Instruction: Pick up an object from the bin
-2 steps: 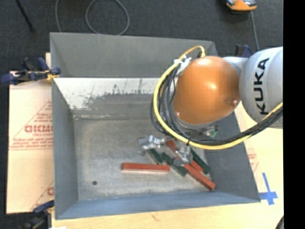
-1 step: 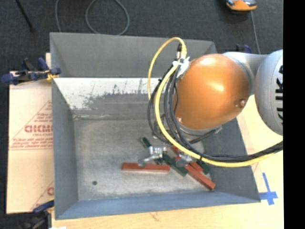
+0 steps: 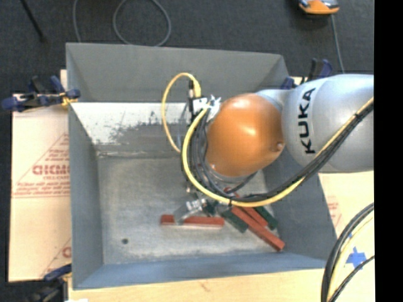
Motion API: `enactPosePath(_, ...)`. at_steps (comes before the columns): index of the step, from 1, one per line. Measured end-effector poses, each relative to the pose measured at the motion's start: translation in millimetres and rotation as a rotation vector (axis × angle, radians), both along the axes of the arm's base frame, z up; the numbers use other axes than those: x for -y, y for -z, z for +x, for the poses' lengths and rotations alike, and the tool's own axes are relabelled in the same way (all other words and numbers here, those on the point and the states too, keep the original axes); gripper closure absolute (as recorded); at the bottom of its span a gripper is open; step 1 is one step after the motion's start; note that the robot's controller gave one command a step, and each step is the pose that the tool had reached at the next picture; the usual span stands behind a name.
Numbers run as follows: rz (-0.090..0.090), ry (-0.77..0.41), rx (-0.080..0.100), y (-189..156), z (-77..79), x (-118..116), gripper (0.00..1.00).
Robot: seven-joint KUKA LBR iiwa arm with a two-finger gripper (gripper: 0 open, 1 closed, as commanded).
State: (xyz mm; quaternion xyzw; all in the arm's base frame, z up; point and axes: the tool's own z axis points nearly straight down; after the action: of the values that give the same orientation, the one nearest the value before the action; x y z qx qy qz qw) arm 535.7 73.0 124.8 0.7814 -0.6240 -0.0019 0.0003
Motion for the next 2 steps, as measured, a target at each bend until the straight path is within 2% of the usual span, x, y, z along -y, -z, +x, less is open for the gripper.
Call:
enactPosePath(1,0.000,-0.043,0.004,53.3,25.3,64.3,0.00)
enactPosePath(2,-0.001,-0.513,0.011,-166.6,58.6,62.9,0.00)
